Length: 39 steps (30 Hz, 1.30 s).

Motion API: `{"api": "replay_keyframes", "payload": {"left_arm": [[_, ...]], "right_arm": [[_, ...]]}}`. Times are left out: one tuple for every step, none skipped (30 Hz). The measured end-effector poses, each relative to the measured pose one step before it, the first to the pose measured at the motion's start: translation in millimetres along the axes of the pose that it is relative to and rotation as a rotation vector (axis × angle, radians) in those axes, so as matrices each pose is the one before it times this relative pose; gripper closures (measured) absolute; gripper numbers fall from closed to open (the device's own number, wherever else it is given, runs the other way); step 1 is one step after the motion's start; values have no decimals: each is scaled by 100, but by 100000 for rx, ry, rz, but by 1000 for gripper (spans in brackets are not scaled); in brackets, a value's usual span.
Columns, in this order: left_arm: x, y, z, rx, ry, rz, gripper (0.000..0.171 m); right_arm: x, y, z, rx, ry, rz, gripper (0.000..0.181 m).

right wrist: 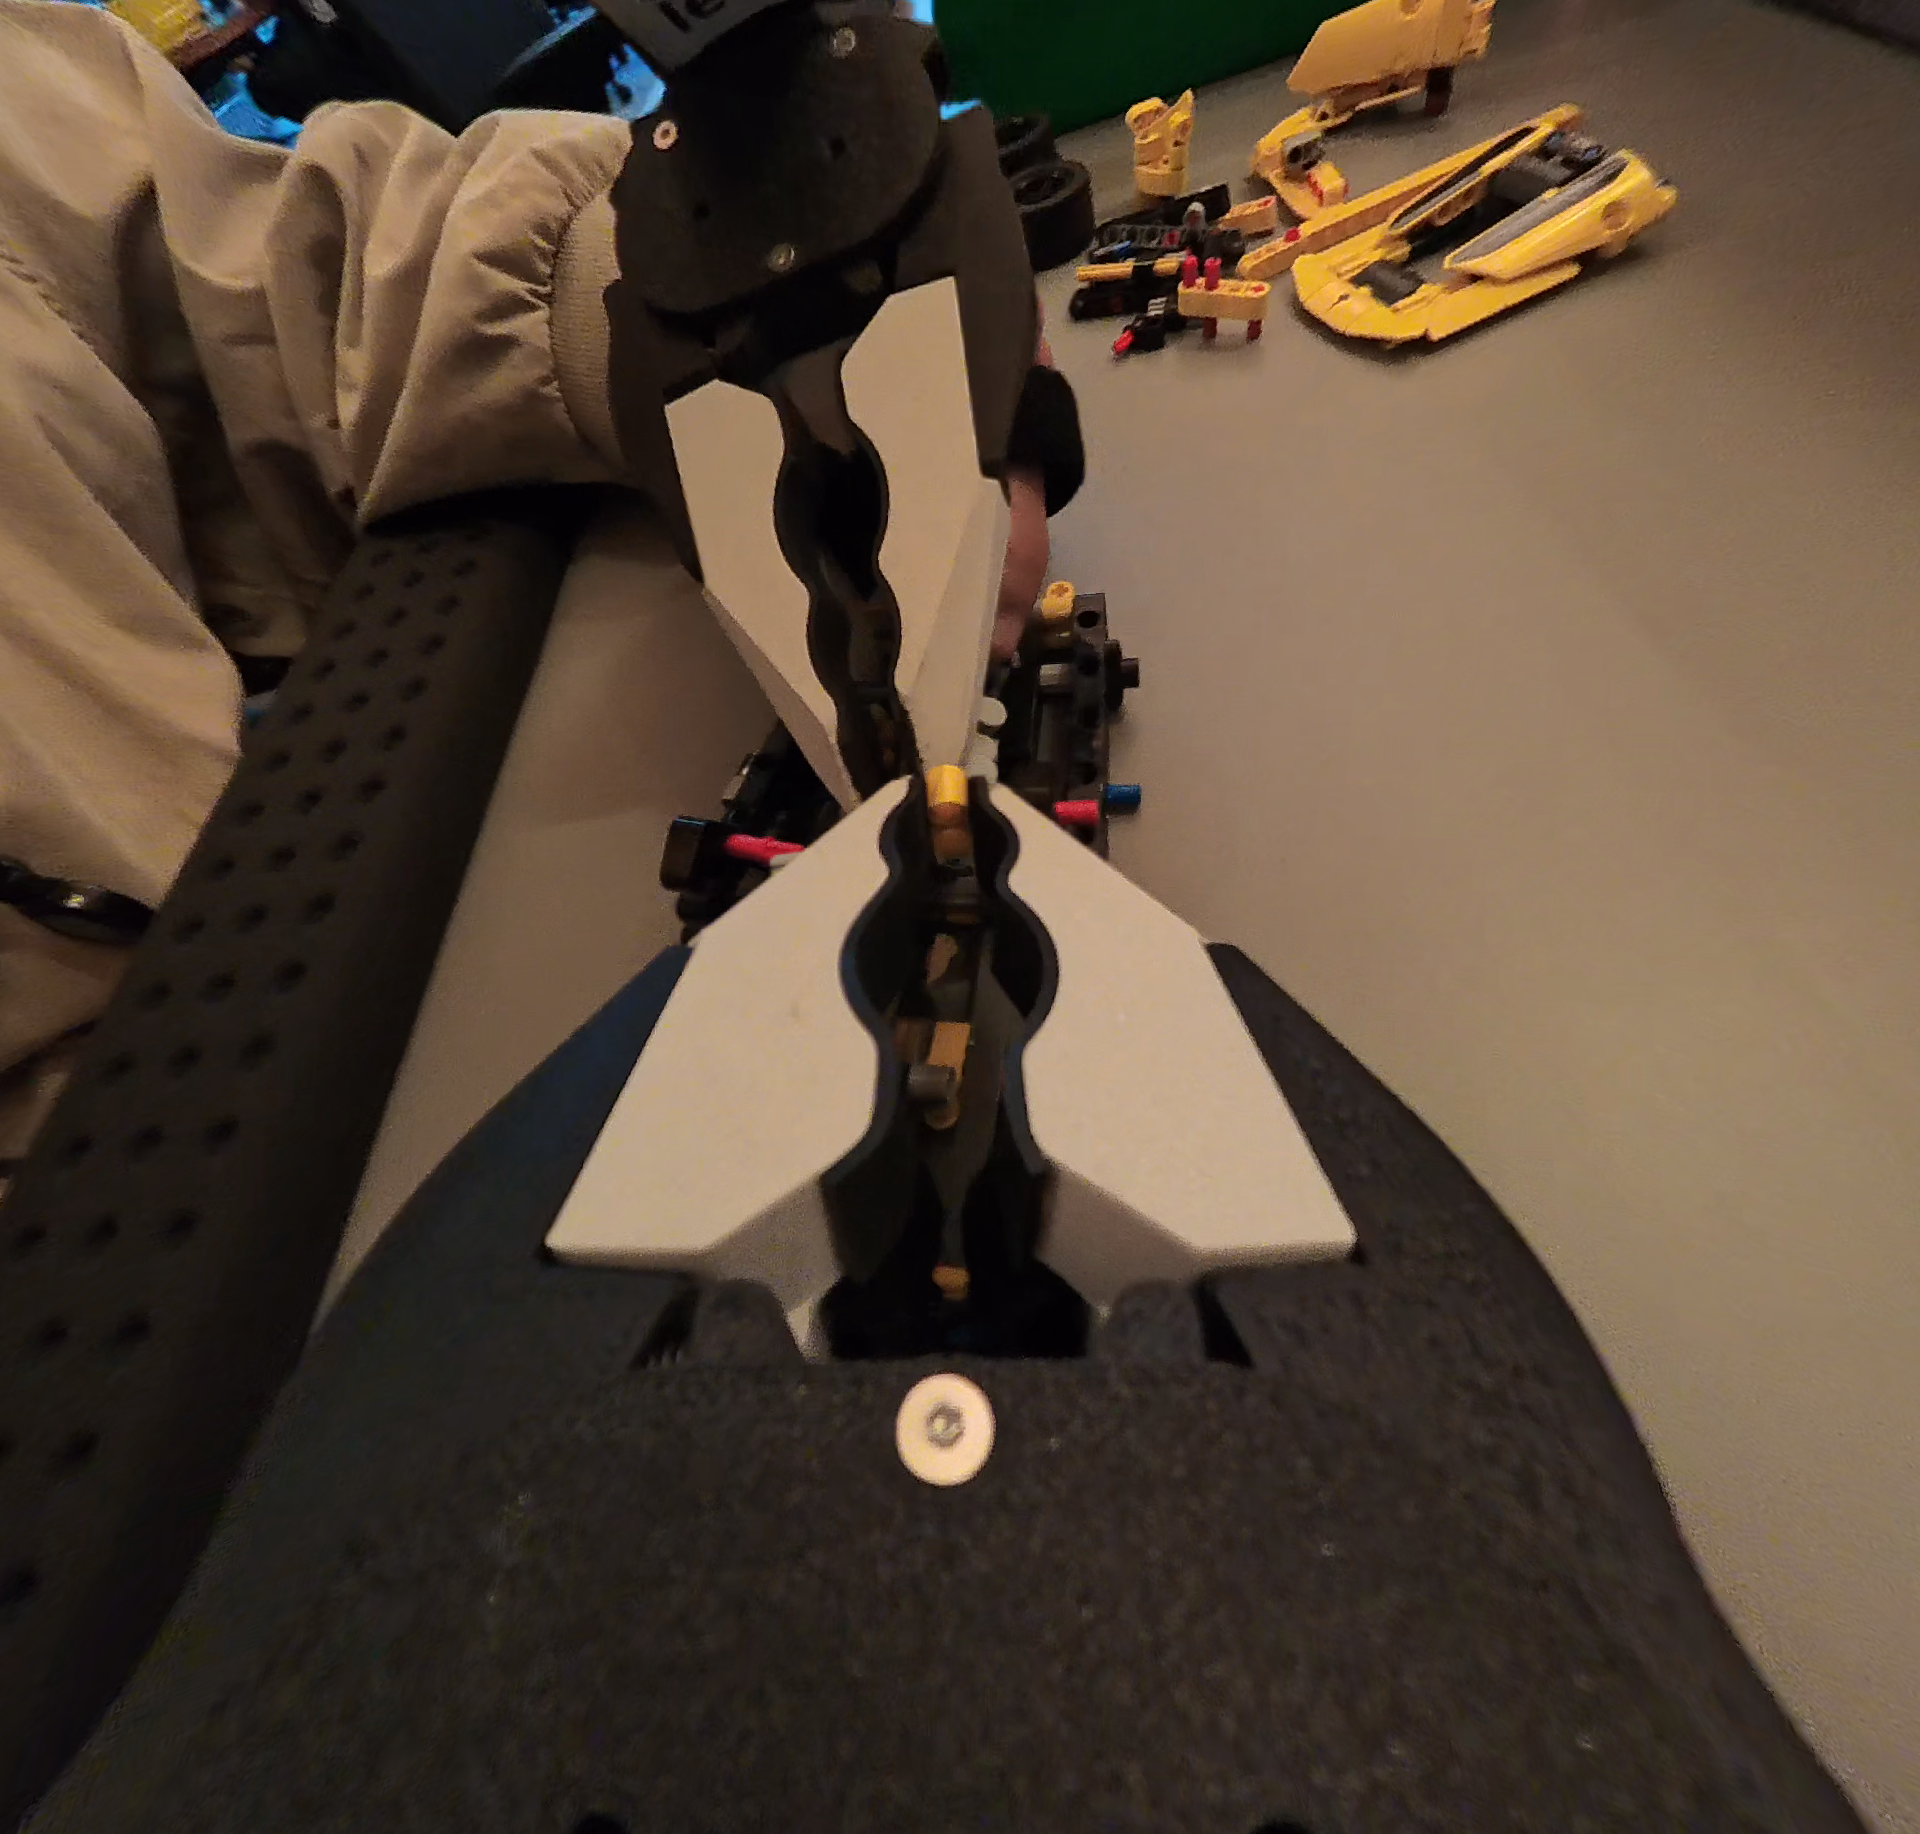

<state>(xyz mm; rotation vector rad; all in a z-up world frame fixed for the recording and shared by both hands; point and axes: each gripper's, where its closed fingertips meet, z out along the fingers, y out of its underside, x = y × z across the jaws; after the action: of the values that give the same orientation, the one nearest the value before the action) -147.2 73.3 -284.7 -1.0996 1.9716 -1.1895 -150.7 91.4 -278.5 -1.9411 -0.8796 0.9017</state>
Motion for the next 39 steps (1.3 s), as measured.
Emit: {"api": "replay_keyframes", "payload": {"left_arm": [[59,-33,46,72,242,249,163],[-30,-11,-10,21,395,-706,163],[-27,6,7,-9,467,-862,163],[-1,-7,-2,11,365,-410,163],[18,-6,6,45,306,-162,163],[19,-4,2,41,244,-100,163],[19,-14,-2,34,151,19,163],[27,-8,4,50,141,208,163],[41,-10,9,37,74,319,163],[10,-3,5,-15,-160,293,163],[34,-6,0,28,12,369,163],[112,-3,-13,57,524,426,163],[127,-2,-21,98,834,273,163],[68,-21,10,52,615,-15,163],[20,-4,34,-87,453,-263,163],[32,-3,21,-36,582,-357,163],[73,-3,11,-7,800,-233,163],[132,-2,4,-6,957,151,164],[116,8,10,-35,624,346,163],[27,3,5,-64,-15,333,164],[-25,1,4,-37,-296,203,163],[-11,0,0,-3,-75,13,164],[-10,9,8,-15,-110,48,164],[-10,-2,5,-19,-209,157,163],[-6,0,4,-18,-70,58,163],[-6,-3,10,-13,48,-95,163],[16,-5,6,20,43,-21,163],[-1,-10,-6,10,-63,85,163],[-2,-2,5,-3,-39,66,163],[2,-2,5,-1,-18,55,163],[-1,-2,2,2,-102,126,163],[40,-6,-1,40,59,259,163],[10,1,-6,1,-40,175,163],[-173,21,30,-215,-1079,-259,163],[-168,18,13,-182,-815,-491,163],[50,-11,2,97,384,-66,162],[10,-15,-11,53,-275,405,163],[34,4,3,7,-188,490,163],[49,-2,30,-35,100,230,162]], "right_arm": [[-168,46,-168,-1261,-208,-914,173],[96,10,-334,-1005,2202,-3822,164],[462,-100,-492,-131,5065,-2478,158],[370,-203,-465,1081,3982,-1279,155],[145,-28,-223,344,1722,-236,153],[-71,226,76,-1071,-372,556,151],[71,406,281,-1941,-109,1357,151],[-157,353,375,-1430,-2236,1749,151],[-130,52,270,187,-2299,2105,153],[17,-36,141,274,-1122,1439,154],[-49,-16,78,-134,-1292,421,155],[-110,-79,105,602,-1660,334,155],[-248,-47,142,1084,-2936,842,157],[-103,63,31,758,-2493,1808,157],[-29,97,-9,625,-2160,1925,157],[-38,64,16,749,-1979,2256,157],[-103,55,33,671,-1951,2671,157],[-129,72,47,558,-1541,2424,157],[-119,114,32,-300,-764,1832,157],[-42,67,11,-1020,625,470,157],[34,5,-19,-866,1159,-995,157],[14,22,-2,-574,750,-396,157],[-10,23,-27,-162,707,-365,157],[25,19,-32,-97,943,-1539,158],[0,-2,-25,-238,1479,-2353,158],[5,14,-54,-737,2207,-3539,158],[-44,36,-27,-1066,1422,-1988,159],[-16,1,-9,-238,1036,-1516,159],[5,14,-21,-99,1067,-1341,159],[-16,9,0,-35,439,-266,159],[8,-2,-6,428,247,-336,160],[-44,-1,8,350,-7,-128,160],[-84,-4,15,399,-601,125,160],[-59,25,-12,591,-465,-495,166],[-181,-30,8,920,192,-2847,176],[-37,28,-11,-180,309,294,176],[-1,-29,4,-166,1017,-1997,176],[-31,-8,4,-13,271,38,175],[-66,34,-24,118,-686,968,175]]}}
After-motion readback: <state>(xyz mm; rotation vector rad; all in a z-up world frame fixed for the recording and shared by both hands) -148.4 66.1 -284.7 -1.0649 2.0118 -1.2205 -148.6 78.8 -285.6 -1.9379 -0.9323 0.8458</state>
